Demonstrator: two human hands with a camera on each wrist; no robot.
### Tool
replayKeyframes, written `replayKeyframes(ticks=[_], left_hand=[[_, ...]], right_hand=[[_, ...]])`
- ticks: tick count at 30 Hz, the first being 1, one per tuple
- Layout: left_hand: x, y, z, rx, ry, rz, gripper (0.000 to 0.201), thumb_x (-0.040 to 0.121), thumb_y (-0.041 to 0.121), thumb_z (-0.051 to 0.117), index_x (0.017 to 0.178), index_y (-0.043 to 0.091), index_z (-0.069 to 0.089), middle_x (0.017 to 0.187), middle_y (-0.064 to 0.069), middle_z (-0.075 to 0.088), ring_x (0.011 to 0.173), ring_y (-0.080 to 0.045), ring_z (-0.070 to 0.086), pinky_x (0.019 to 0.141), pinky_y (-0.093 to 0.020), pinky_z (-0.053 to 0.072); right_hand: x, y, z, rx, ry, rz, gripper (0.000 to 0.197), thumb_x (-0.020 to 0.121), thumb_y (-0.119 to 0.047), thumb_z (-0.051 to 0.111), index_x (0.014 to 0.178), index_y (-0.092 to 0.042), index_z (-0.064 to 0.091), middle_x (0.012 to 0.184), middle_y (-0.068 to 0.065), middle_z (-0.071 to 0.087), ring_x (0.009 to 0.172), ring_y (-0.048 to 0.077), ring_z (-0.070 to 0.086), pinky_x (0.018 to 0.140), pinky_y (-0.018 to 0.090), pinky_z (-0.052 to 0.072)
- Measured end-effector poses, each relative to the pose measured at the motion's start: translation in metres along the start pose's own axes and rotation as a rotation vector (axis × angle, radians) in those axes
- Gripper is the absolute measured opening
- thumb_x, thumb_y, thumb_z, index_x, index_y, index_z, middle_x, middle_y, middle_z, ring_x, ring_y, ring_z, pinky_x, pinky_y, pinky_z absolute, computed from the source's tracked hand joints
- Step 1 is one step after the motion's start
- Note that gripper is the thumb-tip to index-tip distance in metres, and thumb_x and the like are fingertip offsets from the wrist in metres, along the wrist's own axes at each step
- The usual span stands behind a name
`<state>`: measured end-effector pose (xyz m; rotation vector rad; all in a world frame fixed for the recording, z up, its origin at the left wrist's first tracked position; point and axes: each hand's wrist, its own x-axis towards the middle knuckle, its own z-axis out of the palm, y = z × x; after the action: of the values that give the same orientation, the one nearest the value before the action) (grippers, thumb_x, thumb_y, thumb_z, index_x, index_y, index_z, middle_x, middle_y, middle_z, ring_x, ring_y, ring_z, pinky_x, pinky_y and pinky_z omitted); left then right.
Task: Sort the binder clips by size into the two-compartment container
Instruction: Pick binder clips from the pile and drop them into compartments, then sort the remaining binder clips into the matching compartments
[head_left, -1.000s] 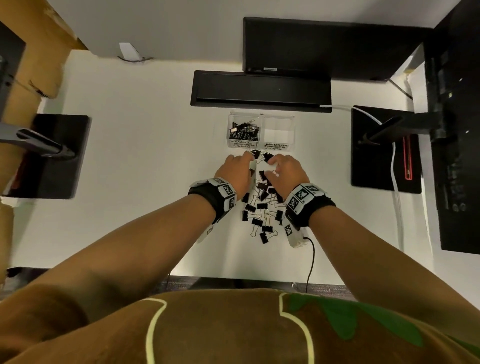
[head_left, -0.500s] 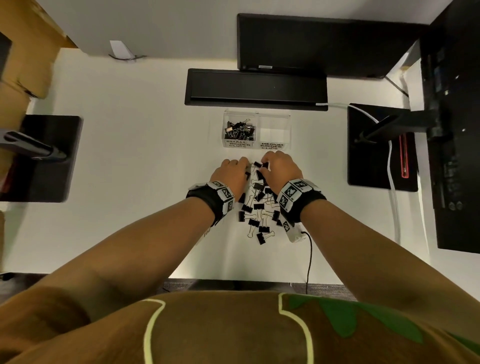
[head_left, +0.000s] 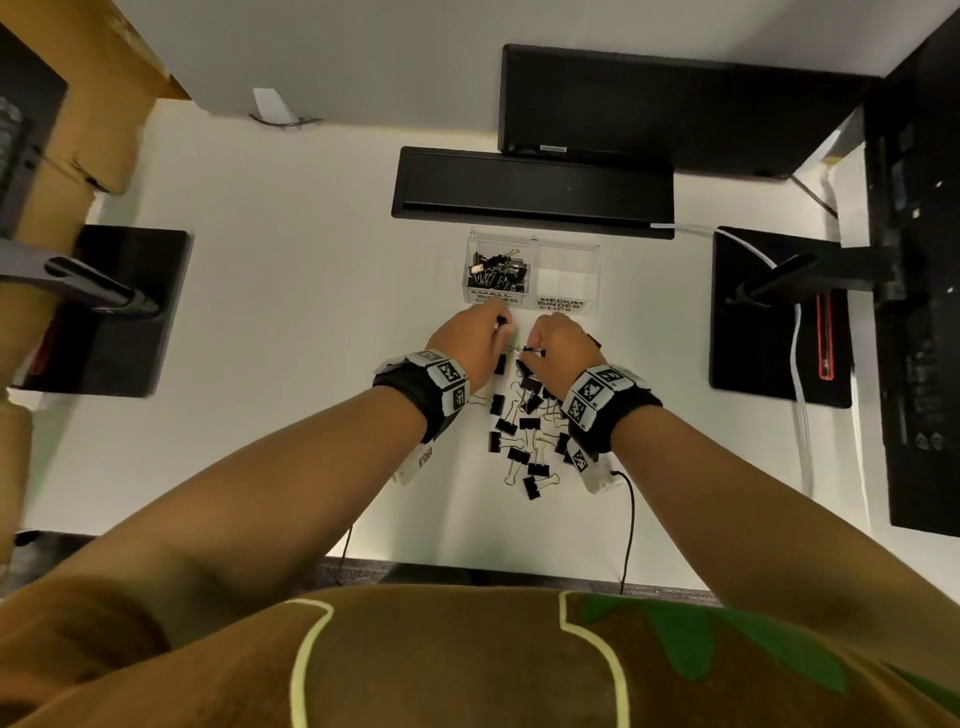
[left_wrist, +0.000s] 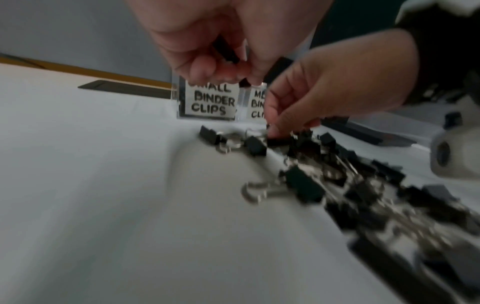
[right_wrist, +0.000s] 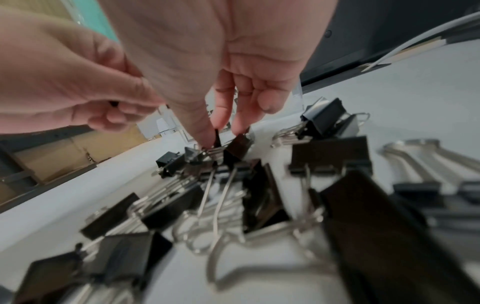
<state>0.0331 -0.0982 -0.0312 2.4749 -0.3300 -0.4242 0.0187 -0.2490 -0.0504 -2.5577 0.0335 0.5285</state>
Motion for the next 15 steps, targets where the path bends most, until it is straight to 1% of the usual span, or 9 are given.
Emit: replayKeyframes(ticks=[2,3,5,7,8,11,12,13,15], left_hand=[[0.008,0.011,-0.013,-0.034,0.020,-0.002,0.016,0.099,0.023,0.037,0.107,0.015,0.049,0.078,0.000,0.058,0.068,-0.021,0.056,0.064,-0.033,0.047],[0.014,0.016,-0.019,-0.045,0.029,-0.008,0.017,0.099,0.023,0.036,0.108,0.014,0.049,0.078,-0.001,0.059,0.068,-0.021,0.057,0.065,-0.034,0.048],[0.026,0.021,-0.028,-0.057,0.057,-0.019,0.019,0.099,0.019,0.036,0.111,0.011,0.049,0.090,-0.009,0.062,0.077,-0.025,0.059,0.072,-0.037,0.049],[0.038,0.022,-0.033,-0.072,0.088,-0.031,0.019,0.098,0.015,0.037,0.111,0.009,0.050,0.100,-0.012,0.062,0.085,-0.026,0.059,0.076,-0.037,0.049],[0.044,0.022,-0.035,-0.073,0.096,-0.038,0.018,0.098,0.013,0.038,0.111,0.009,0.050,0.103,-0.012,0.061,0.087,-0.026,0.058,0.077,-0.035,0.048],[0.056,0.019,-0.035,-0.051,0.058,-0.068,0.024,0.094,0.007,0.041,0.115,0.012,0.052,0.112,-0.012,0.059,0.088,-0.022,0.055,0.077,-0.029,0.043],[0.057,0.018,-0.035,-0.043,0.036,-0.076,0.028,0.093,0.007,0.042,0.119,0.014,0.051,0.116,-0.012,0.058,0.091,-0.022,0.056,0.080,-0.029,0.044],[0.056,0.017,-0.034,-0.036,0.024,-0.079,0.031,0.093,0.006,0.044,0.122,0.016,0.051,0.121,-0.012,0.055,0.098,-0.023,0.056,0.085,-0.030,0.045],[0.052,0.016,-0.034,-0.033,0.027,-0.072,0.036,0.092,0.005,0.044,0.126,0.017,0.049,0.130,-0.011,0.048,0.111,-0.025,0.054,0.094,-0.032,0.044]], right_hand=[[-0.005,0.001,0.000,0.098,0.004,0.043,0.012,0.087,-0.019,0.059,0.094,-0.010,0.057,0.093,0.004,0.058,0.084,0.019,0.055,0.068,0.025,0.045],[-0.007,0.003,0.000,0.171,0.028,0.070,0.010,0.085,-0.019,0.060,0.091,-0.011,0.056,0.085,0.000,0.058,0.079,0.016,0.055,0.064,0.024,0.045],[-0.012,0.004,-0.004,0.286,0.110,0.098,0.010,0.083,-0.017,0.064,0.085,-0.013,0.056,0.073,-0.005,0.056,0.073,0.013,0.055,0.065,0.022,0.048],[-0.014,0.003,-0.012,0.343,0.165,0.112,0.010,0.082,-0.017,0.066,0.087,-0.012,0.058,0.075,-0.004,0.057,0.072,0.012,0.055,0.066,0.020,0.047],[-0.014,0.003,-0.017,0.368,0.175,0.122,0.011,0.082,-0.018,0.065,0.089,-0.012,0.059,0.078,-0.002,0.059,0.073,0.014,0.056,0.067,0.022,0.048],[-0.007,0.000,-0.032,0.465,0.201,0.140,0.008,0.082,-0.016,0.064,0.087,-0.017,0.058,0.085,0.006,0.065,0.074,0.022,0.064,0.069,0.035,0.057],[-0.004,-0.002,-0.037,0.489,0.217,0.140,0.007,0.082,-0.014,0.064,0.086,-0.017,0.059,0.084,0.007,0.065,0.073,0.023,0.065,0.070,0.038,0.059],[0.000,-0.005,-0.042,0.509,0.230,0.140,0.008,0.082,-0.011,0.063,0.086,-0.017,0.059,0.083,0.008,0.064,0.071,0.022,0.064,0.070,0.041,0.060],[0.009,-0.013,-0.049,0.506,0.247,0.128,0.010,0.082,-0.007,0.063,0.090,-0.014,0.061,0.082,0.004,0.060,0.070,0.018,0.061,0.073,0.039,0.060]])
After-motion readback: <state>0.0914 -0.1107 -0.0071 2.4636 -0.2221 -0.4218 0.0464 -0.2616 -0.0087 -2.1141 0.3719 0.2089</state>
